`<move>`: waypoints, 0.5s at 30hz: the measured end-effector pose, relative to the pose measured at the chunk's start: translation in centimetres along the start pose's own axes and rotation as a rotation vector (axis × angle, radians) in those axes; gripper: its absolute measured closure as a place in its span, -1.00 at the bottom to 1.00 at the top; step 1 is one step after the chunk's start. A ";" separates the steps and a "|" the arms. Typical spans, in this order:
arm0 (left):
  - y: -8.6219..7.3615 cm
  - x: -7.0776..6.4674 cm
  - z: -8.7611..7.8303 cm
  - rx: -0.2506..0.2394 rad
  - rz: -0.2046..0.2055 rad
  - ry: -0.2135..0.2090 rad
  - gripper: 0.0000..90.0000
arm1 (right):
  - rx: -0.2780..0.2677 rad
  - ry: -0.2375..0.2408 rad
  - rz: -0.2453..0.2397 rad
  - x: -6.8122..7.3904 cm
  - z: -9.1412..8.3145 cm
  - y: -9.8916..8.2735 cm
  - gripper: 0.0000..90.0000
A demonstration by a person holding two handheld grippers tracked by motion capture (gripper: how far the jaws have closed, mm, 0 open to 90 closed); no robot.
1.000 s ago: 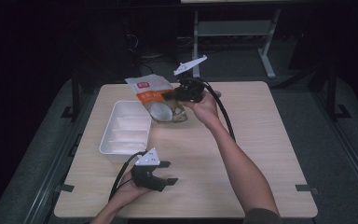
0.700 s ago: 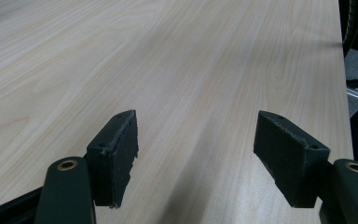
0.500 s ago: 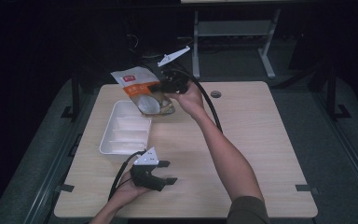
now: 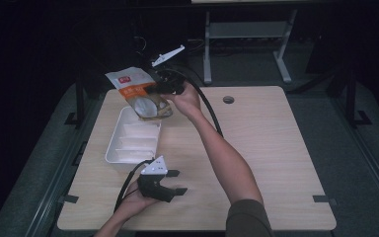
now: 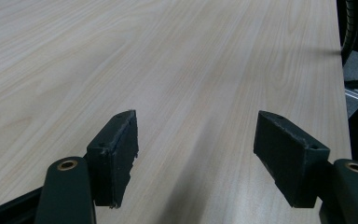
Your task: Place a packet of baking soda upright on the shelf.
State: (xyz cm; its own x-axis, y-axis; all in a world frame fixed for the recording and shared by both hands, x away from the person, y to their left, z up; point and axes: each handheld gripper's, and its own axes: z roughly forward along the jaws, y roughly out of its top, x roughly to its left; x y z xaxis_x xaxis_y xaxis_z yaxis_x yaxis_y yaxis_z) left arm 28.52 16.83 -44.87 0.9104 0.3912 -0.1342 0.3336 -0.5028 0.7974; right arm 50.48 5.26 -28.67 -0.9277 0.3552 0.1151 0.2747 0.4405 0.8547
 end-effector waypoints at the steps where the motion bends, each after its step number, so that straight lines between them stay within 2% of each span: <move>1: 0.0 0.0 0.0 -0.004 -0.001 -0.001 -0.33 | -0.001 0.001 0.002 -0.1 0.3 0.0 1.00; 5: -0.1 0.1 -0.1 -0.003 0.003 0.006 -0.34 | -0.001 0.005 0.007 -0.4 1.4 -0.2 1.00; 9: -0.1 0.2 -0.2 -0.003 -0.002 0.007 -0.35 | 0.018 0.006 0.020 -1.0 3.3 -0.5 1.00; 15: -0.1 0.0 -0.1 0.006 0.008 0.007 -0.35 | 0.002 0.013 0.049 -1.5 4.9 -0.9 1.00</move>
State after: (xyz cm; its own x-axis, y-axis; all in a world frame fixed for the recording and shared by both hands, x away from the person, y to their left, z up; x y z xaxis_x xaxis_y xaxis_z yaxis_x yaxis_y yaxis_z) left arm 28.48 16.93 -44.92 0.9111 0.3932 -0.1238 0.3282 -0.5102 0.7949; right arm 52.81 8.35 -32.12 -0.9163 0.3658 0.1629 0.3200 0.4244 0.8471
